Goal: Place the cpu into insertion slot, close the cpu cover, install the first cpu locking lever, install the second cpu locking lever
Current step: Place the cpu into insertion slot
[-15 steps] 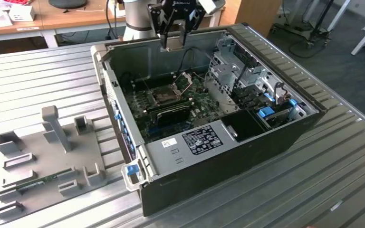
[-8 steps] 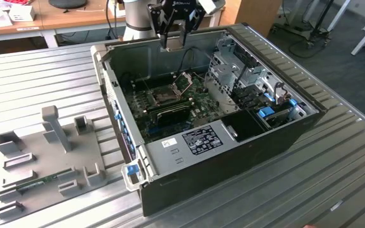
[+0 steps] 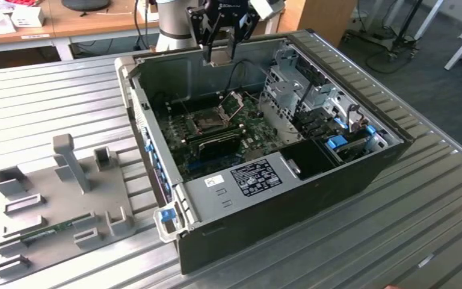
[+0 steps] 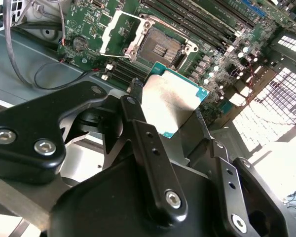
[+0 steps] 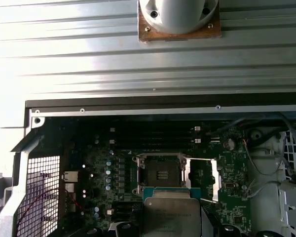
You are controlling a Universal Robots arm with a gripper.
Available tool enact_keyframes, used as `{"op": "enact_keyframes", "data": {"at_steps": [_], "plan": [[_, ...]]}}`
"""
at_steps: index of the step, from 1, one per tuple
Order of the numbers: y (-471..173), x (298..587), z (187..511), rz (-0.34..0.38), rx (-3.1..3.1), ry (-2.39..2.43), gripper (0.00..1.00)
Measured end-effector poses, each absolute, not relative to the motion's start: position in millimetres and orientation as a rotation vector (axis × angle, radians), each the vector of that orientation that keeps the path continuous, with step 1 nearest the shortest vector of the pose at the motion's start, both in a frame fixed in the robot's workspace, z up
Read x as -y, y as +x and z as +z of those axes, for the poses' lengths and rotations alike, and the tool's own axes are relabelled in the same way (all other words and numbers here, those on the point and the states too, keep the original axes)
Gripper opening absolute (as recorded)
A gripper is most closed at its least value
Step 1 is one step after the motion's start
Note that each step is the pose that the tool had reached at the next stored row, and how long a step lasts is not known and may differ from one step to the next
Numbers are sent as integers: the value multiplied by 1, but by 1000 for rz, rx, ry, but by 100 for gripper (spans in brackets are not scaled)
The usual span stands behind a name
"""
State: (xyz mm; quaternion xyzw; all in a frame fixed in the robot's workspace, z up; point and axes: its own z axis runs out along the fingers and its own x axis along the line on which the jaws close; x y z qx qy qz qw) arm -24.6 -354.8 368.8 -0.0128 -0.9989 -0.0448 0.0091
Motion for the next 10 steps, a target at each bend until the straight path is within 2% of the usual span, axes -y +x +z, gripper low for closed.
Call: {"op": "enact_keyframes", "data": {"at_steps": [10], "plan": [[-25,355,368,-140,3120,-40,54]]}}
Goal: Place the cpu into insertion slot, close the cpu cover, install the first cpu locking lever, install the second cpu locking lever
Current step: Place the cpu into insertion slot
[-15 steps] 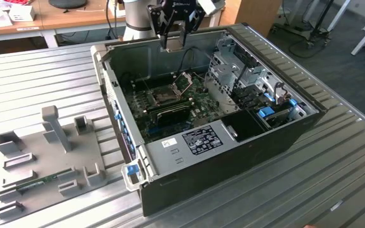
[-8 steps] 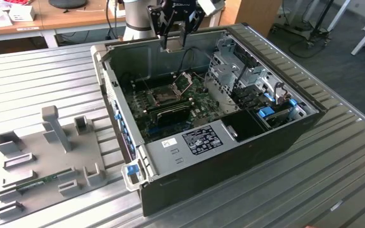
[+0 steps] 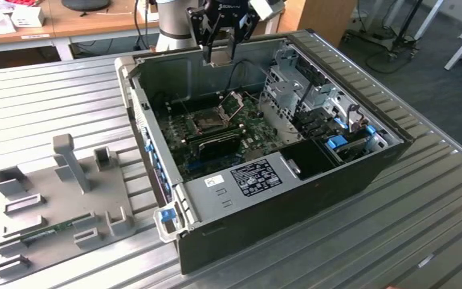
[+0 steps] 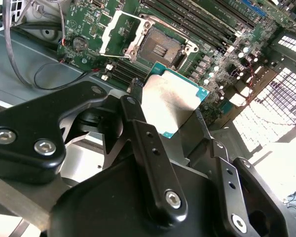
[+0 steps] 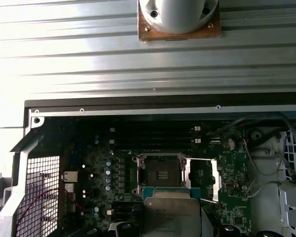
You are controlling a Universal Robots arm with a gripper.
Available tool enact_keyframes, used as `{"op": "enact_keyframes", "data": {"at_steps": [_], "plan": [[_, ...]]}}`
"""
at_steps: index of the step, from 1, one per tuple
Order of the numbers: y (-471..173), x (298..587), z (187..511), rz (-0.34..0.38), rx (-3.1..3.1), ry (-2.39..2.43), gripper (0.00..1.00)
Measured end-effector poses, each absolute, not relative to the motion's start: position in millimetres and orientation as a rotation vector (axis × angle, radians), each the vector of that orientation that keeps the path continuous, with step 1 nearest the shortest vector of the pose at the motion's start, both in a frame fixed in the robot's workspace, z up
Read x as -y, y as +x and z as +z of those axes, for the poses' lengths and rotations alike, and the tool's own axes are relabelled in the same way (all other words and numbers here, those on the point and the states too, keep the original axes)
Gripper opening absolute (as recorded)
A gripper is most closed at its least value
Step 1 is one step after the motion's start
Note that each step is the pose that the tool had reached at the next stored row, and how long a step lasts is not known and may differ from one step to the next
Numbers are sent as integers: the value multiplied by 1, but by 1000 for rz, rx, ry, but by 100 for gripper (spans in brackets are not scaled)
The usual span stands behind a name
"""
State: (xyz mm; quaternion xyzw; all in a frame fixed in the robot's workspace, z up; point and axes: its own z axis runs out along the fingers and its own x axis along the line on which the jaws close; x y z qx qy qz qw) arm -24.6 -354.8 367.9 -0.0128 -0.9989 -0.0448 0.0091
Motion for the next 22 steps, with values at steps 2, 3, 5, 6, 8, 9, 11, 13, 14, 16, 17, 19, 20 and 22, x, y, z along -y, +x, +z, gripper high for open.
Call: {"op": "enact_keyframes", "data": {"at_steps": [2,3,5,6,8,9,11,13,14,16,17,19,20,22], "plan": [[-25,355,368,-140,3120,-40,54],[-25,355,367,-140,3120,-40,54],[-25,355,367,-140,3120,-40,54],[-25,355,366,-140,3120,-40,54],[-25,355,366,-140,3120,-40,54],[-25,355,366,-140,3120,-40,54],[-25,355,365,-140,3120,-40,54],[-25,355,365,-142,3120,-40,54],[-25,355,365,-141,3120,-40,54],[-25,355,365,-141,3120,-40,54],[-25,355,365,-141,3120,-40,54],[-25,355,364,-141,3120,-40,54],[-25,355,364,-141,3120,-40,54],[-25,355,364,-141,3120,-40,54]]}}
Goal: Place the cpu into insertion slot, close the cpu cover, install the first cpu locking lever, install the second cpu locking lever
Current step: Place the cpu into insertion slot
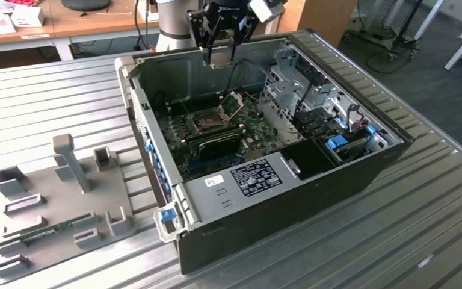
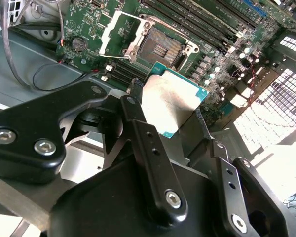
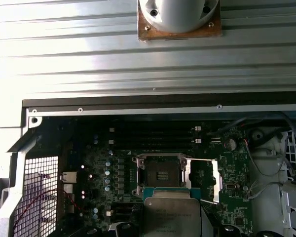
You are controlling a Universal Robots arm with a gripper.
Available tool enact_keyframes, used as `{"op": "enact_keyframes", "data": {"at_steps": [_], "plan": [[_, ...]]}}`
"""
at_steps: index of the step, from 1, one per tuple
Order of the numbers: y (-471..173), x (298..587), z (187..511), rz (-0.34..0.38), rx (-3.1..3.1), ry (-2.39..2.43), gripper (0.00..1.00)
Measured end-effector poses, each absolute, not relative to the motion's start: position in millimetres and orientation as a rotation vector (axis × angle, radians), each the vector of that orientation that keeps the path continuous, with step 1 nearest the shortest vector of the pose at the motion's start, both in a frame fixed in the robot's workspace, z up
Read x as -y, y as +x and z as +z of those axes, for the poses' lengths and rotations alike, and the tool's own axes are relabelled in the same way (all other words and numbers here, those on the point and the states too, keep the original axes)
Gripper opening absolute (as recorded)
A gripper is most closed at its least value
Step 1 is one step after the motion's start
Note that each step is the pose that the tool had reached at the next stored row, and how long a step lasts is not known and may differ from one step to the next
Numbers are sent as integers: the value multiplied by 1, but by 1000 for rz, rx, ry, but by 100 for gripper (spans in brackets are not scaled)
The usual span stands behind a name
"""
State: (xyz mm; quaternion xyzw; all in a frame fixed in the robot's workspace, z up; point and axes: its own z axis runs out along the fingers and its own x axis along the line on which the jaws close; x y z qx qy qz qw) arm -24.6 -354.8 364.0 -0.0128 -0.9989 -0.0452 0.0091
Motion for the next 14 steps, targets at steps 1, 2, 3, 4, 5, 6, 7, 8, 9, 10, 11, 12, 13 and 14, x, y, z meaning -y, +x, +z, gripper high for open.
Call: {"op": "enact_keyframes", "data": {"at_steps": [1,2,3,4,5,6,7,8,9,10,11,12,13,14], "plan": [[-25,355,364,-142,3120,-40,54],[-25,355,363,-142,3120,-40,54],[-25,355,363,-142,3120,-40,54],[-25,355,362,-141,3120,-40,54],[-25,355,362,-141,3120,-40,54],[-25,355,361,-141,3120,-40,54],[-25,355,361,-141,3120,-40,54],[-25,355,360,-141,3120,-40,54],[-25,355,360,-141,3120,-40,54],[-25,355,359,-141,3120,-40,54],[-25,355,359,-141,3120,-40,54],[-25,355,359,-141,3120,-40,54],[-25,355,359,-141,3120,-40,54],[-25,355,359,-141,3120,-40,54]]}}
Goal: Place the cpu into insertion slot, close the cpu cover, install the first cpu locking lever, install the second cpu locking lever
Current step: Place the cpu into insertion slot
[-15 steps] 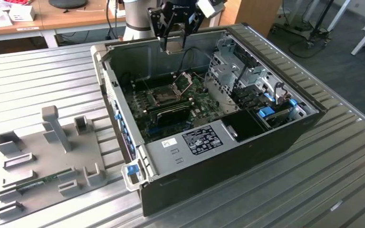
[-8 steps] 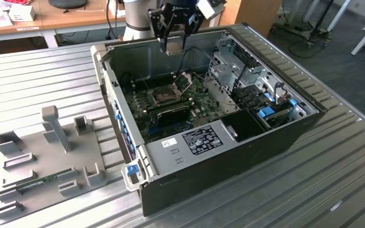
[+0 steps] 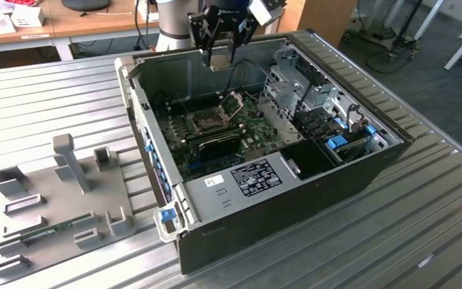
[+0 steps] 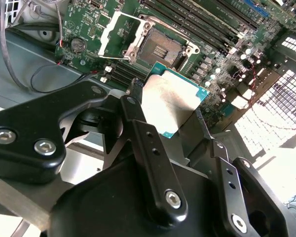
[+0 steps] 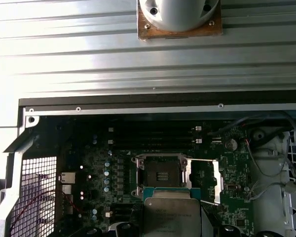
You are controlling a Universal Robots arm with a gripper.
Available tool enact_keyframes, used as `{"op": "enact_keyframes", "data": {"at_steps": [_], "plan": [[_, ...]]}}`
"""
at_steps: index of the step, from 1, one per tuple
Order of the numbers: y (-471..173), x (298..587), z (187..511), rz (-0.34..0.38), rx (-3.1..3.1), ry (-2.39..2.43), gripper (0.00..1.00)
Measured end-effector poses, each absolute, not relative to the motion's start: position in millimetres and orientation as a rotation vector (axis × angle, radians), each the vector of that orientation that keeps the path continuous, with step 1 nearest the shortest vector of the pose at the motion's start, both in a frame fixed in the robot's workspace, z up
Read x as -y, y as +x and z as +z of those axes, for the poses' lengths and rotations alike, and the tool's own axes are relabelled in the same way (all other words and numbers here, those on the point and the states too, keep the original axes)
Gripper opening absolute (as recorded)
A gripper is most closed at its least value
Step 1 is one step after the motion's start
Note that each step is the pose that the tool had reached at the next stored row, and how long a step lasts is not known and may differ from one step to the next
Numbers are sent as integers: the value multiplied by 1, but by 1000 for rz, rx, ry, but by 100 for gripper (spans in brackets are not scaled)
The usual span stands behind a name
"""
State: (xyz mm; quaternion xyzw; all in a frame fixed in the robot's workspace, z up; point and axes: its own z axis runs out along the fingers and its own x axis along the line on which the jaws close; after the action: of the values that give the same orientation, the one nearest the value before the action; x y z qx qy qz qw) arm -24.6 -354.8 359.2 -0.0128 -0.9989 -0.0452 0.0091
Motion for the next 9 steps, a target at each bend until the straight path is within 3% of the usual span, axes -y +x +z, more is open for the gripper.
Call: {"op": "enact_keyframes", "data": {"at_steps": [9], "plan": [[-25,355,359,-141,3120,-40,54]]}}
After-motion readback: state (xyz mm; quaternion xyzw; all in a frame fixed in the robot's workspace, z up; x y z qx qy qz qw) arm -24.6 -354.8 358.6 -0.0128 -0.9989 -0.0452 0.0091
